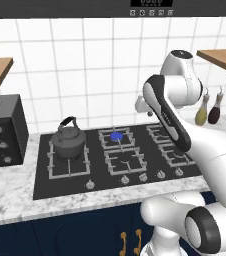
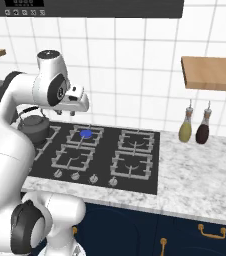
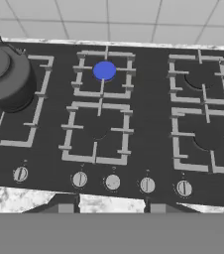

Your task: Turn off the rear center burner of the stove.

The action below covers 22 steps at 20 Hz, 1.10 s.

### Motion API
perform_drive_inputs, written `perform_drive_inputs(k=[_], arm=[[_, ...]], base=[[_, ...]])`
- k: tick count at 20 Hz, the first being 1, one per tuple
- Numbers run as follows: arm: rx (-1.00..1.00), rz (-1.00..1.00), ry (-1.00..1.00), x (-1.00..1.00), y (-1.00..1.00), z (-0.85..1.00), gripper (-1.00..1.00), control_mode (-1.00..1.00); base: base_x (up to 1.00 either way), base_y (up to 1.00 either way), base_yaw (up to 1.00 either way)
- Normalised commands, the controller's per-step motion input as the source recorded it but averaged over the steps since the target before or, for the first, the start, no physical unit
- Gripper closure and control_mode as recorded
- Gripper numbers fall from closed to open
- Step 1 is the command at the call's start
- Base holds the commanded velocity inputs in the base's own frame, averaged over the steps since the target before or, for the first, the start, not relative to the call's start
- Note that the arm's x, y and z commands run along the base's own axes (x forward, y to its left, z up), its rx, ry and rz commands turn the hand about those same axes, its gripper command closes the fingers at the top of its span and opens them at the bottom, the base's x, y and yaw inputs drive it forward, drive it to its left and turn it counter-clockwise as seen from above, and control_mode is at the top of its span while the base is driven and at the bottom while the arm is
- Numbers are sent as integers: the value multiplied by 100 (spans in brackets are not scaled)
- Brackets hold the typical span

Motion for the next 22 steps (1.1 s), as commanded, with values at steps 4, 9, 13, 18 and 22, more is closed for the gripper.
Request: perform_drive_inputs(k=[4, 9, 13, 18, 22], arm=[[-1, 8, -1, -3, 2, -8, -100, -100], [-11, 39, -5, -21, -14, -4, -100, -100], [-17, 73, 0, 0, -16, -29, -100, -100], [-15, 92, 0, -5, -4, -45, -100, -100], [-20, 89, 0, -32, 1, -50, -100, -100]], base=[[0, 0, 0], [0, 0, 0], [0, 0, 0], [0, 0, 0], [0, 0, 0]])
